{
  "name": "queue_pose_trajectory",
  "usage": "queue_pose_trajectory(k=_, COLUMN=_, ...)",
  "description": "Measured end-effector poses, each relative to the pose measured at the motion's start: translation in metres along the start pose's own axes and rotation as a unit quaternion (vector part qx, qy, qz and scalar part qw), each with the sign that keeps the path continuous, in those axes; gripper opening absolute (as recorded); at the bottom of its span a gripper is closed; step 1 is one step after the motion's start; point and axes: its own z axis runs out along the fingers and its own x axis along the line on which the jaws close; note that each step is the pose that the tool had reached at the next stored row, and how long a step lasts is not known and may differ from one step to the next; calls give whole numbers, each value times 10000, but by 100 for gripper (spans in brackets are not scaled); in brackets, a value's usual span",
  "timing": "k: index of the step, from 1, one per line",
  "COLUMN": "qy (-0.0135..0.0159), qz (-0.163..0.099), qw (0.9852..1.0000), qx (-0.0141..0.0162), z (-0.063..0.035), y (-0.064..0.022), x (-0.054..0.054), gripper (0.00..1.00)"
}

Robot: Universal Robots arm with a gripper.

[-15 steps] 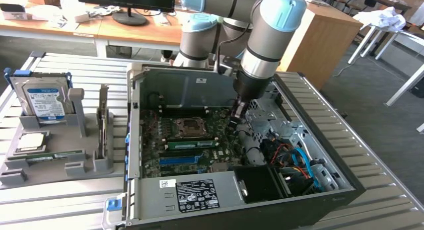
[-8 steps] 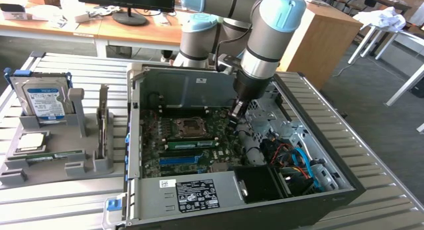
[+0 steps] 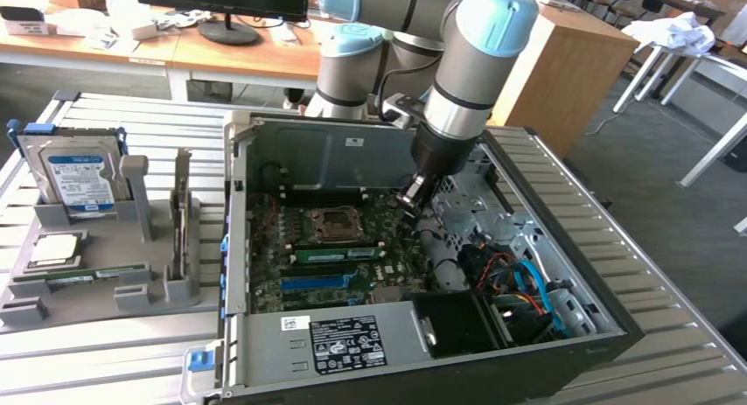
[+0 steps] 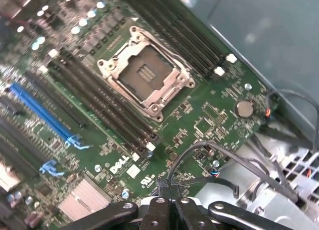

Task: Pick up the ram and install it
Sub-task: 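Press down the ram until it locks into place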

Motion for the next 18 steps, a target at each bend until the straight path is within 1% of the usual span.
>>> queue_pose_trajectory(k=3, qy=-5, qz=269, qw=9996, qx=8, z=1, y=0, x=0, gripper=10)
queue_pose_trajectory(k=5, qy=-9, qz=449, qw=9990, qx=14, z=2, y=0, x=0, gripper=10)
queue_pose_trajectory(k=9, qy=-16, qz=816, qw=9967, qx=25, z=3, y=0, x=0, gripper=10)
queue_pose_trajectory(k=12, qy=-21, qz=1084, qw=9941, qx=33, z=4, y=0, x=0, gripper=10)
queue_pose_trajectory(k=14, qy=-25, qz=1268, qw=9919, qx=39, z=5, y=0, x=0, gripper=10)
queue_pose_trajectory(k=16, qy=-28, qz=1446, qw=9895, qx=45, z=6, y=0, x=0, gripper=10)
queue_pose_trajectory(k=18, qy=-32, qz=1624, qw=9867, qx=50, z=6, y=0, x=0, gripper=10)
